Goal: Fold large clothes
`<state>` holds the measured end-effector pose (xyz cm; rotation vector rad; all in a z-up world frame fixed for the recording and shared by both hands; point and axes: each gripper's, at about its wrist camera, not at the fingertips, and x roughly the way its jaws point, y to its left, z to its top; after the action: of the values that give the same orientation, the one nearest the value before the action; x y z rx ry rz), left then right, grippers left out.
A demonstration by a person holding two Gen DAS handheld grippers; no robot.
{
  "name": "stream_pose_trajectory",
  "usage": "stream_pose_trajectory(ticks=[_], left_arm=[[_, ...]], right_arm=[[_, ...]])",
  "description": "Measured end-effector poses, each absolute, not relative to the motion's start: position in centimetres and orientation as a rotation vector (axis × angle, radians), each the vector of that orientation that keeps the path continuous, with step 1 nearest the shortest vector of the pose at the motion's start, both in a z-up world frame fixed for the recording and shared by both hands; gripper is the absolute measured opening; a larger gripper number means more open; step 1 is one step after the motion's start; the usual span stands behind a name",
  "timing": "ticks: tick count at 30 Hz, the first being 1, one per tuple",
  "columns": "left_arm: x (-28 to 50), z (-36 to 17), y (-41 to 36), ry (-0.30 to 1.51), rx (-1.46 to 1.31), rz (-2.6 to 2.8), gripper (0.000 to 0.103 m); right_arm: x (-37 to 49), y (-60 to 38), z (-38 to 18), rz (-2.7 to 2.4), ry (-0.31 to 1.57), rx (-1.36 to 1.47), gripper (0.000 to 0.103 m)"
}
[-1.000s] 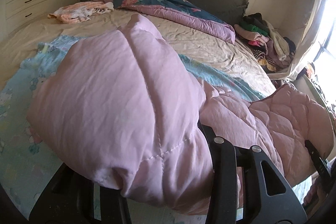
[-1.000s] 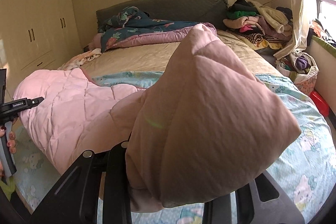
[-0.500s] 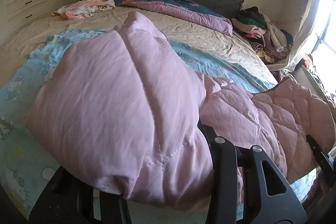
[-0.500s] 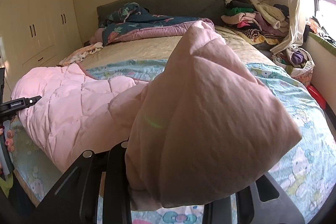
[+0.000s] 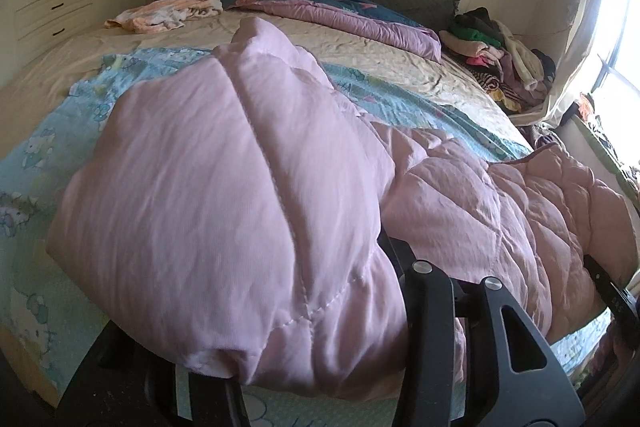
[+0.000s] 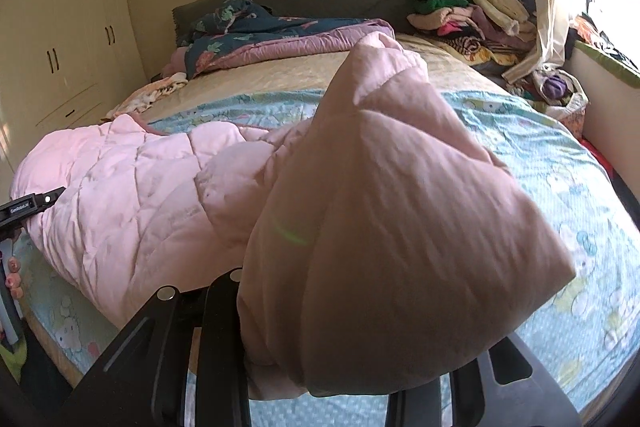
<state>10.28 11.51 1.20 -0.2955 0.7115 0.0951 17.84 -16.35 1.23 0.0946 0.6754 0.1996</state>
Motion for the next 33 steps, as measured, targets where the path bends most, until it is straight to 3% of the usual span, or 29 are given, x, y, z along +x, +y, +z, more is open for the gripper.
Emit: stream_pose_trajectory(ticks=[10, 19, 30, 33], left_arm=[[8.8, -1.0, 12.1, 0.733, -0.320, 0.103, 0.042], [8.2, -2.4, 12.6, 0.733, -0.359, 0.104, 0.051], [7.2, -2.3, 13.2, 0.759, -0.386, 0.108, 0.071], [6.7, -2.1, 13.3, 0.763, -0.385, 0.111, 0.077]], right_arm=[[17.8, -17.7, -1.2, 0.177, 0.737, 0.181, 0.034], [18.5, -19.0, -3.5, 0.161, 0.806, 0.311, 0.050], [17.1, -20.6, -3.7, 0.112, 0.826, 0.385, 0.088], [16.3, -21.0, -3.4, 0.097, 0.823, 0.392, 0.090]])
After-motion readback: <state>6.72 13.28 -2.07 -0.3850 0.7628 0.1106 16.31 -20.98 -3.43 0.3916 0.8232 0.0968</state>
